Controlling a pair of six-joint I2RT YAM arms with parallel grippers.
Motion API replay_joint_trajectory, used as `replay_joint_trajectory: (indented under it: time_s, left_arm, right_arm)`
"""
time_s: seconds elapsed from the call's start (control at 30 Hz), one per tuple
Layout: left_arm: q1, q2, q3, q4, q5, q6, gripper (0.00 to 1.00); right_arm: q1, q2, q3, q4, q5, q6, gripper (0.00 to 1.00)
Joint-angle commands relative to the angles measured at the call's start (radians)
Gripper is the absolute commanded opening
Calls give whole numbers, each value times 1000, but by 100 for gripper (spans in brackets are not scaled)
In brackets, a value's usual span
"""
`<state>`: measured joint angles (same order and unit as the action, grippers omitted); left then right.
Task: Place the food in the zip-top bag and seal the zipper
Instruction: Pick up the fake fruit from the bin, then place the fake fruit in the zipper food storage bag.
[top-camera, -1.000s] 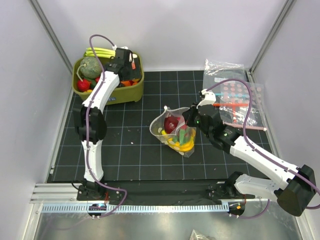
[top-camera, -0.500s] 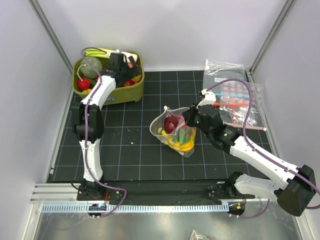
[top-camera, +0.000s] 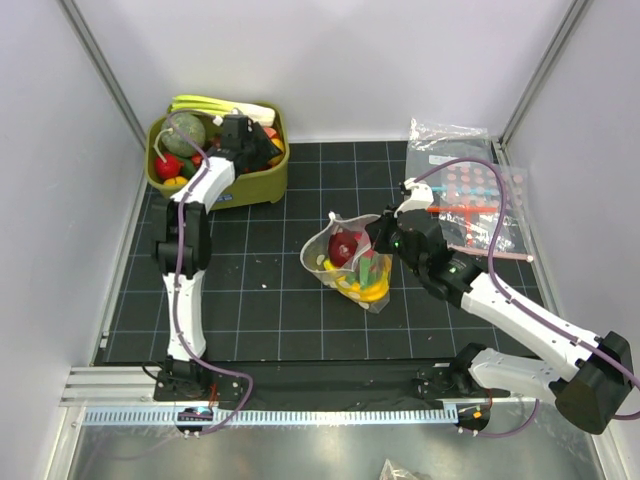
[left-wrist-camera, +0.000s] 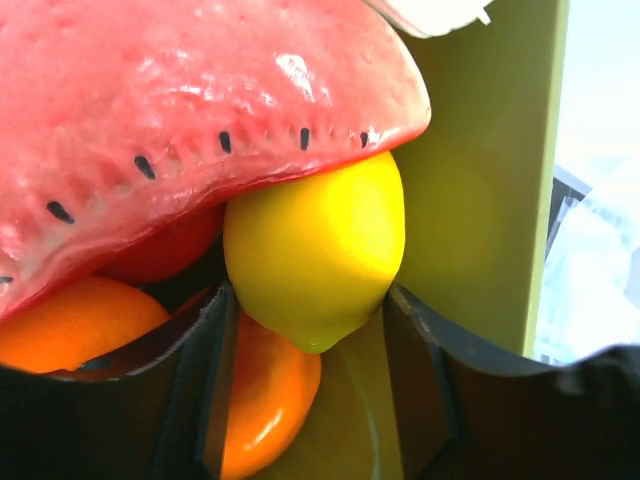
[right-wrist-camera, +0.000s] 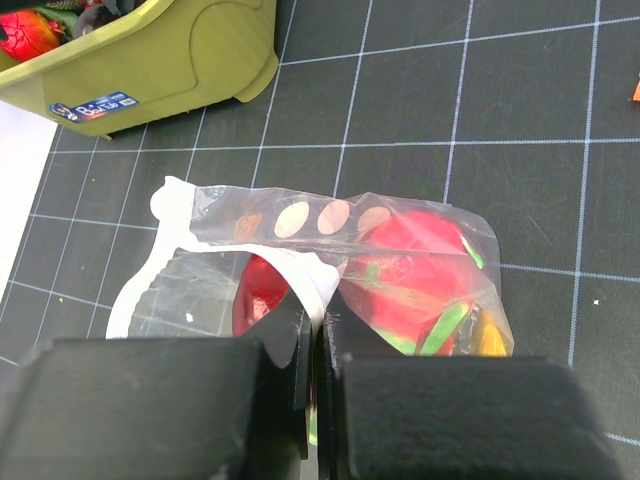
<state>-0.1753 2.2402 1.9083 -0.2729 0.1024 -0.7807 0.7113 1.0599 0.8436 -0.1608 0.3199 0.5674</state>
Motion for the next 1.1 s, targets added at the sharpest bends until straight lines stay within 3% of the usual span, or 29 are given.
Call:
replay_joint_trajectory:
  time_s: [0.0, 0.1, 0.27, 0.6, 0.8, 0.87, 1.07]
  left_arm:
    - [14, -120, -80, 110, -32, 12, 45]
    - [19, -195, -121, 129, -46, 20, 34]
    - [22, -313, -192, 144, -82, 55, 25]
    - [22, -510, -336, 170, -116, 64, 22]
    - [13, -710, -564, 300, -20, -97, 21]
    - [-4, -821, -704, 394, -7, -152, 21]
    - [-223, -1052, -989, 517, -84, -74, 21]
  right_arm:
    - [-3, -21, 25, 37, 28, 9, 4]
    - [-3, -21, 26, 38, 25, 11, 4]
    - [-1, -28, 23, 37, 27, 11, 4]
    - [-3, -31, 23, 38, 22, 11, 4]
    - [-1, -20, 25, 38, 25, 11, 4]
    - [-3, -15, 26, 38, 24, 11, 4]
    - [-1, -14, 29, 37, 27, 8, 4]
